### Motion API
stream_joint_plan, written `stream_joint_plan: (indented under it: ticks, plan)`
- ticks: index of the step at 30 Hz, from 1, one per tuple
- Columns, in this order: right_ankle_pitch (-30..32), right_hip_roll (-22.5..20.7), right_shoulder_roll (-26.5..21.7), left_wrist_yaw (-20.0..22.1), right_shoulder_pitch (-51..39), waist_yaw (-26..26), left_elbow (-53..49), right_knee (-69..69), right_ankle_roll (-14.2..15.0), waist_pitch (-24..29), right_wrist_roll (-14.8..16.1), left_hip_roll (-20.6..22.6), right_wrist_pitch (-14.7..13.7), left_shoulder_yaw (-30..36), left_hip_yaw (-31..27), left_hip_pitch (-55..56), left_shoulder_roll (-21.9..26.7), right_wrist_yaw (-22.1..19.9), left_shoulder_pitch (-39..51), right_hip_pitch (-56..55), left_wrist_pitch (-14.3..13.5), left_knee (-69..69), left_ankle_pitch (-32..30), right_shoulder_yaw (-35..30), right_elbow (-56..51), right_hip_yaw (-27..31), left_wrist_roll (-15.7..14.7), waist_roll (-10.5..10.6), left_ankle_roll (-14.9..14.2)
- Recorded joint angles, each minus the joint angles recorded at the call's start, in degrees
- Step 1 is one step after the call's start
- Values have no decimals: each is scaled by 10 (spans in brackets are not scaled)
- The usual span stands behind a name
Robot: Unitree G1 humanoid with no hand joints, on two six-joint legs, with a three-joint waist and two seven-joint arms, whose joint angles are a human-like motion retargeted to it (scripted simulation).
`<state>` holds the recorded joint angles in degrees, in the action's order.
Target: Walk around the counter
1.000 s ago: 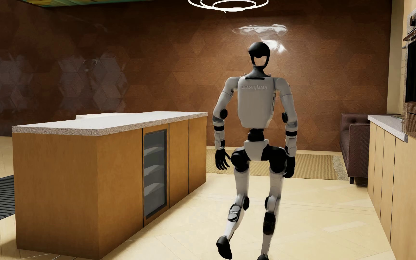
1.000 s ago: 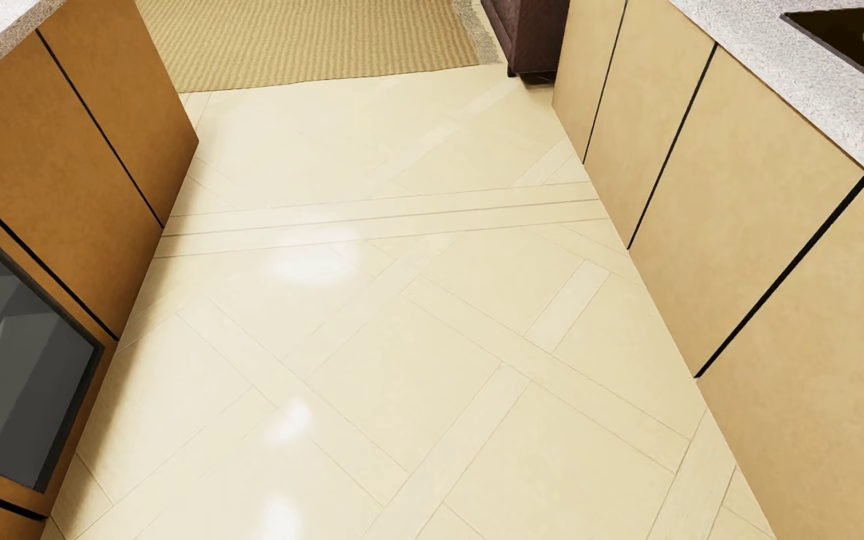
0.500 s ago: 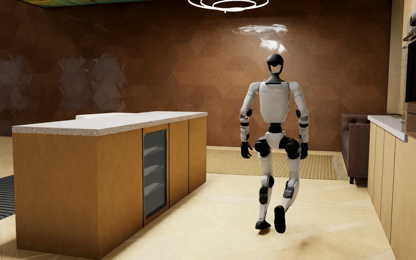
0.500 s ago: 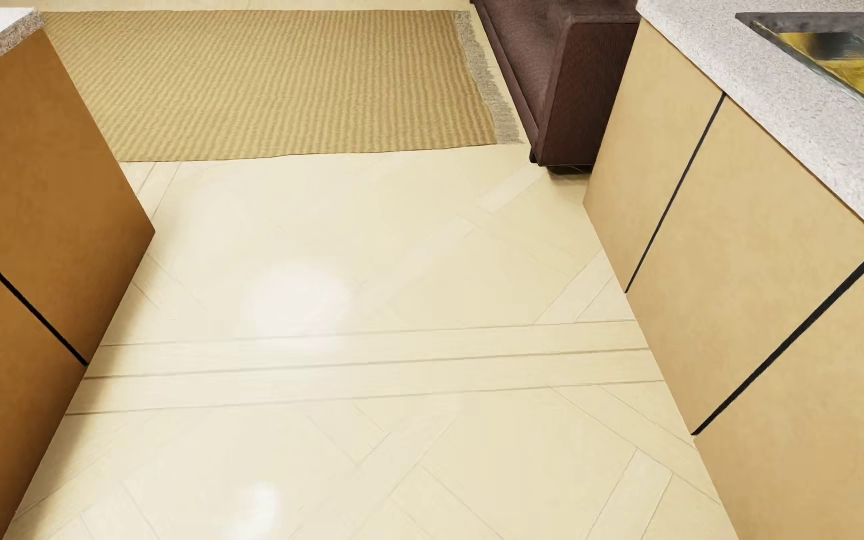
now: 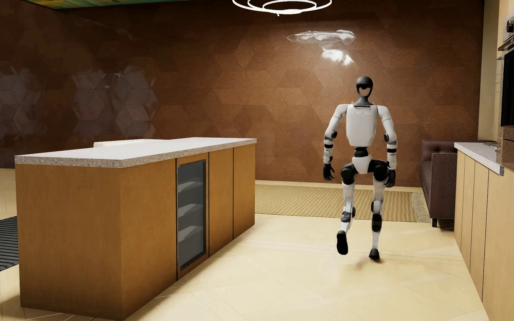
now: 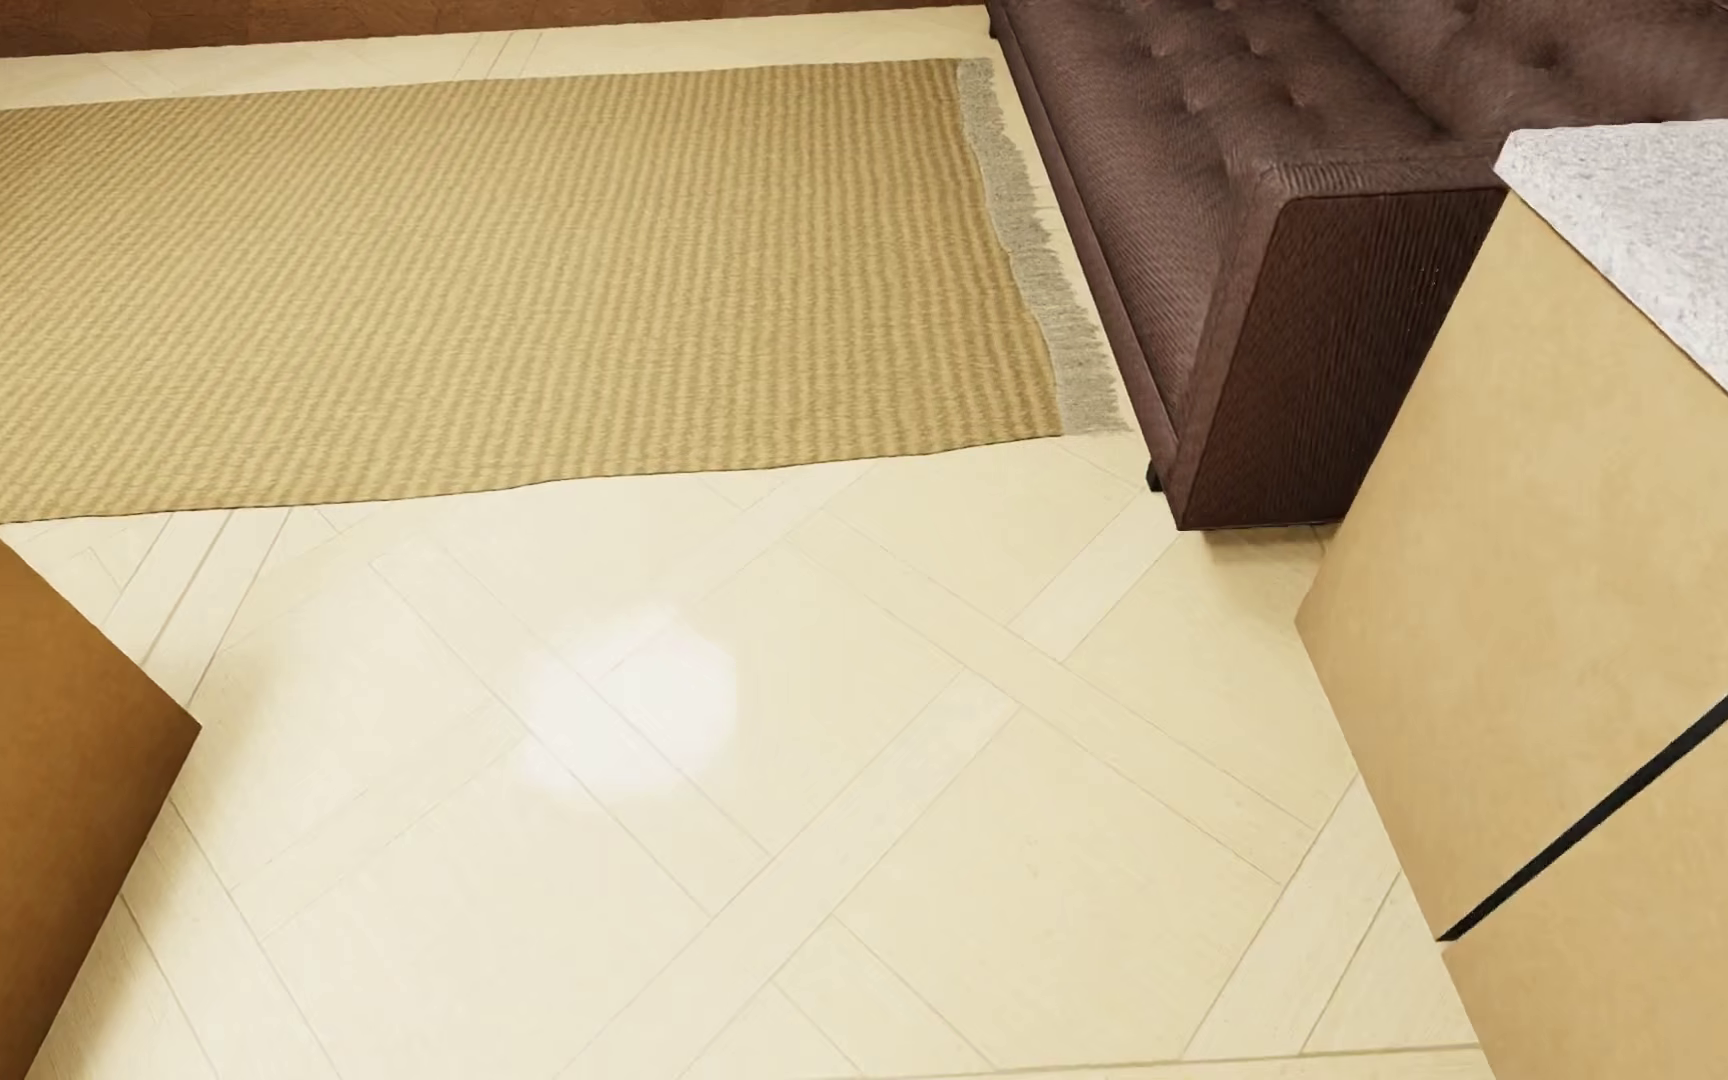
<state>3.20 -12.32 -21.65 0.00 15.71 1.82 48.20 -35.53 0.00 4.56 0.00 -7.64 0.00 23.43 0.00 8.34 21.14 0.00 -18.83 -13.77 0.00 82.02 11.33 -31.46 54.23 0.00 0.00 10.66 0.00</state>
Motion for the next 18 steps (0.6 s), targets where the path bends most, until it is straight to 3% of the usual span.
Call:
stream_joint_plan:
  ticks: [2,5,6,7,8,9,10,11,12,14,16,18]
  plan:
    - [-88,16,-18,0,-14,76,24,72,0,8,0,27,0,8,0,88,8,0,-29,135,0,-87,28,15,-69,0,0,-18,0]
    - [-250,43,-33,0,-50,149,61,115,0,-7,0,17,0,10,0,174,20,0,-66,281,0,-383,-1,57,-153,0,0,-28,0]
    - [-273,45,-36,0,-67,163,76,110,0,-17,0,9,0,11,0,184,22,0,-75,307,0,-484,-35,69,-171,0,0,-25,0]
    - [-274,47,-37,0,-81,168,91,113,0,-26,0,6,0,13,0,194,23,0,-81,326,0,-611,-173,83,-183,0,0,-21,0]
    - [-247,50,-36,0,-87,166,106,113,0,-29,0,9,0,13,0,212,23,0,-87,342,0,-641,-218,94,-190,0,0,-18,0]
    - [-191,63,-32,0,-82,161,123,84,0,-24,0,19,0,19,0,226,23,0,-88,358,0,-484,-35,106,-189,0,0,-18,0]
    - [-113,82,-22,0,-71,155,135,12,0,-23,0,31,0,20,0,238,22,0,-87,350,0,-412,23,114,-171,0,0,-23,0]
    - [-39,106,-12,0,-61,144,142,-106,0,-20,0,51,0,17,0,241,19,0,-81,315,0,-345,26,113,-134,0,0,-29,0]
    - [-7,117,-8,0,-51,132,141,-255,0,-7,0,79,0,28,0,213,18,0,-64,263,0,-310,51,101,-91,0,0,-27,0]
    - [-34,111,-14,0,-37,85,81,-496,0,0,0,126,0,38,0,117,11,0,-37,115,0,-355,49,39,-26,0,0,-9,0]
    - [-7,88,-9,0,5,15,-1,-486,0,1,0,138,0,19,0,-13,3,0,-18,-5,0,-441,9,15,9,0,0,13,0]
    - [87,76,-6,0,46,-56,-63,-285,0,-2,0,121,0,8,0,-116,-2,0,6,-93,0,-508,-33,-7,14,0,0,25,0]
